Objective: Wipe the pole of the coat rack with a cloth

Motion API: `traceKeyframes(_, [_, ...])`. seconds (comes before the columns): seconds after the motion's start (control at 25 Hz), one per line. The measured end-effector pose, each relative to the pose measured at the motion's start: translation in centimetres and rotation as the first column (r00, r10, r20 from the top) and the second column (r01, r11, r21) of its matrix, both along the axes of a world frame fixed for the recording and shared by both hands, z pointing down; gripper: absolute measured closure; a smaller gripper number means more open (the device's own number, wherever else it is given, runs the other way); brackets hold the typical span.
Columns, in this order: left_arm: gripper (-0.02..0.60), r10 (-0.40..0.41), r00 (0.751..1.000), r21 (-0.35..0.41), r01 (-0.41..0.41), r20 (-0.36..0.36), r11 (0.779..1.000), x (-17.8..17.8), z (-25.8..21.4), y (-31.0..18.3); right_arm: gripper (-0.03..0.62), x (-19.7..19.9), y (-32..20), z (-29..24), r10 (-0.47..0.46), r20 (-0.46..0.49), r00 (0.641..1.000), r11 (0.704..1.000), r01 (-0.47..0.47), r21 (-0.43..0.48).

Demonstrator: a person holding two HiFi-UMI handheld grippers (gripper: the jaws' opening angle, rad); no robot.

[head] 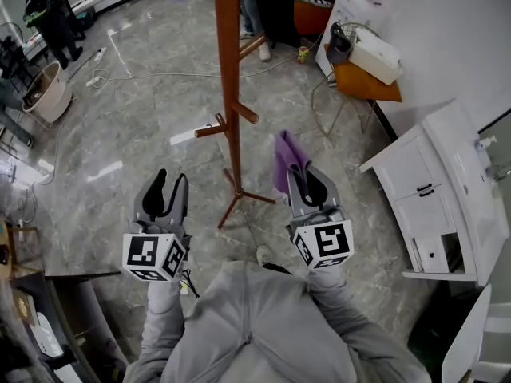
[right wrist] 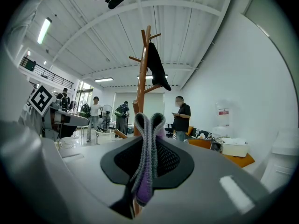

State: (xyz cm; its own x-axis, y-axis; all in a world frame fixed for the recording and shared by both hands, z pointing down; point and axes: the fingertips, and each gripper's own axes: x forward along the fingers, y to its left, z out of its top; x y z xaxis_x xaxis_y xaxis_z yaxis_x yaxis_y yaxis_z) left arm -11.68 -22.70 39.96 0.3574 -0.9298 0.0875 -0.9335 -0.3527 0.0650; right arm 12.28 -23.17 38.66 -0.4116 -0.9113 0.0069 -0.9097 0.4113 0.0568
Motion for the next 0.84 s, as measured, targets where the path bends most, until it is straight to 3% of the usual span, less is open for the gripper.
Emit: traceKeyframes(0.84, [0.403, -0.025, 1.000, 0.011, 0.025, -0.010, 1.000, -1.07, -0.34, -0.33, 0.542, -0.67, -0.72, -0.49, -0.015, -0.014, 1.000, 1.000, 0.015, 0.000])
